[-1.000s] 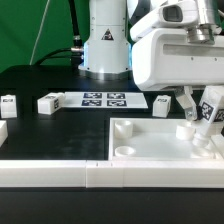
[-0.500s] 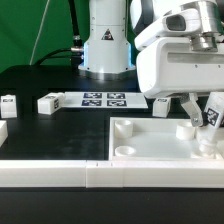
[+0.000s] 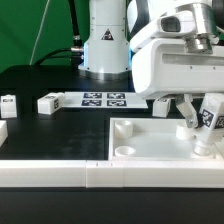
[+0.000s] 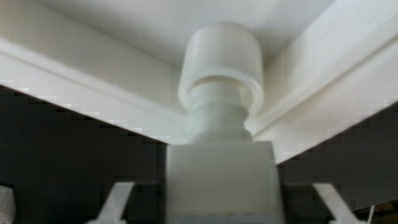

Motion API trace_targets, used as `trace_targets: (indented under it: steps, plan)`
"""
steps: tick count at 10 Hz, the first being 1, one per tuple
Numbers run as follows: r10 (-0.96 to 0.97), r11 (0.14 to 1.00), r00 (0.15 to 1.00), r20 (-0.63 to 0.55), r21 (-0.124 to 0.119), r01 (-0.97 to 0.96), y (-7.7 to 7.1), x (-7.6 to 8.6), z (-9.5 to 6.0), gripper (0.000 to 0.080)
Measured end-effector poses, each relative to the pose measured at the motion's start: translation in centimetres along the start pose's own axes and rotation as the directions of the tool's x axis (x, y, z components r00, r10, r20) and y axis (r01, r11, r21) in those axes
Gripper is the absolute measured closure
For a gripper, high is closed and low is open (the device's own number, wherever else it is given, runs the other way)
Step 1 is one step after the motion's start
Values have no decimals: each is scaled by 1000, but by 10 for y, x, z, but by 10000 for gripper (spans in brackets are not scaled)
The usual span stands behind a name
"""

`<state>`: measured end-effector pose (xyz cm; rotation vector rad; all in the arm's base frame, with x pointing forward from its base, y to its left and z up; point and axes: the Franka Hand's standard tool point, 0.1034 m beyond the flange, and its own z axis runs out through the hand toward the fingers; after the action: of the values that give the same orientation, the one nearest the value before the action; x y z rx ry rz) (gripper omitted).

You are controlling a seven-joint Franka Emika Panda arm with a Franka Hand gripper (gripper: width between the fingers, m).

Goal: Assemble one leg

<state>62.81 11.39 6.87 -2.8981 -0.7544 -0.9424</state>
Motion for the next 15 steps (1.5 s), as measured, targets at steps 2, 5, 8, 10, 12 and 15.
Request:
trace_targets:
  steps: [2, 5, 8, 10, 12, 15]
  plan:
    - [-4, 1000, 1000, 1, -1, 4, 1, -1, 0, 509]
    - [-4, 1000, 1000, 9, 10, 4, -6, -6, 5, 509]
    - [5, 1000, 1000, 18, 12, -6, -4, -11, 7, 509]
    - [27, 1000, 999, 19, 5, -27, 6, -16, 6, 509]
    - [31, 999, 999, 19, 5, -32, 9, -17, 5, 509]
    - [31, 999, 999, 21, 5, -32, 9, -17, 5, 292]
